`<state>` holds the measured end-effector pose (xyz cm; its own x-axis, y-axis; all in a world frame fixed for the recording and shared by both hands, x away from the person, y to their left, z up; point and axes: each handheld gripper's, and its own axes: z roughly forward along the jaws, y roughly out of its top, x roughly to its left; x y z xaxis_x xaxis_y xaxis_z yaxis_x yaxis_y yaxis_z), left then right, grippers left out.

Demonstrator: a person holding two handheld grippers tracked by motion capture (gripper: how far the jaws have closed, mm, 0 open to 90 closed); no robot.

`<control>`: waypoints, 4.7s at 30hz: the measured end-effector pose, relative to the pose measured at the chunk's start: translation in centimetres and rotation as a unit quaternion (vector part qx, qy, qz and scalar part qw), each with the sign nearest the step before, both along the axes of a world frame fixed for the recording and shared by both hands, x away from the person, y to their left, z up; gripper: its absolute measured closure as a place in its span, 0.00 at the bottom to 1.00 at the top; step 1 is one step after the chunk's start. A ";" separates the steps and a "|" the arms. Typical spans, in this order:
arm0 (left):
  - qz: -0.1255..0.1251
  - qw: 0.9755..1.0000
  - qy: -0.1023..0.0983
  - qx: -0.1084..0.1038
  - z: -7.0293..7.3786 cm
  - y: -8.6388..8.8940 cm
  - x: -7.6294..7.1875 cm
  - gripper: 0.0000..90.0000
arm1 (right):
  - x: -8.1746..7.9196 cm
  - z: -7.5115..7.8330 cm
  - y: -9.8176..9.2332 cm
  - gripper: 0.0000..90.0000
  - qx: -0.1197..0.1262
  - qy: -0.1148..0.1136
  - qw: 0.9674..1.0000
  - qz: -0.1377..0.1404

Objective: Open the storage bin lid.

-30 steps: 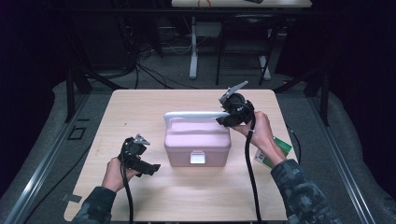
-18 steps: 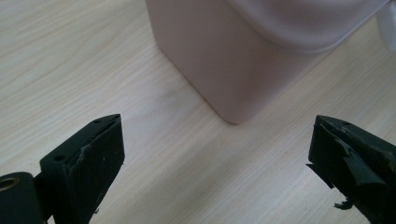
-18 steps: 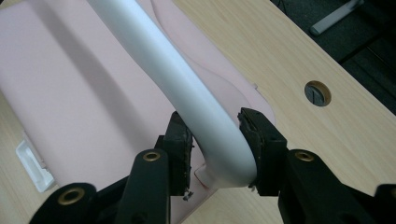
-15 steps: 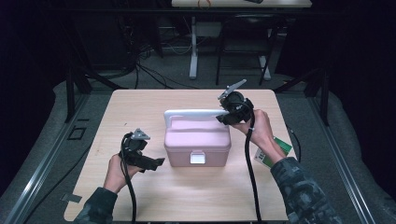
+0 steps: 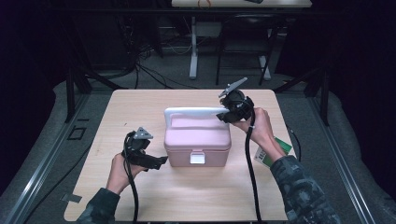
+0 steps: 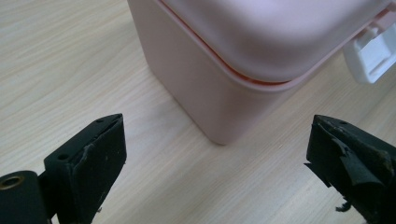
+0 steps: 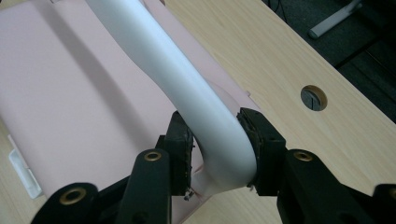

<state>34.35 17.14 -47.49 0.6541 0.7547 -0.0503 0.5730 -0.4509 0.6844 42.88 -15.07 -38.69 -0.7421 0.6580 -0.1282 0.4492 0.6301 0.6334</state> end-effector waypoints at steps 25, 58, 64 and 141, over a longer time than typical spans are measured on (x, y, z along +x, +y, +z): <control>0.029 0.999 -0.014 -0.041 1.4 -0.7 1.2 0.17 | 2.1 1.6 0.0 0.72 0.011 0.006 1.000 -0.025; 0.057 0.997 -0.029 -0.040 -0.3 -2.5 2.1 0.72 | 3.3 1.8 -0.1 0.72 0.017 -0.005 0.999 -0.046; 0.057 0.997 -0.029 -0.039 -0.3 -2.4 2.1 0.72 | 3.7 1.9 -0.3 0.72 0.021 -0.006 0.999 -0.049; 0.112 0.972 -0.203 0.043 6.2 -4.9 2.5 0.86 | 4.0 3.5 -3.6 0.50 0.059 0.017 0.994 -0.088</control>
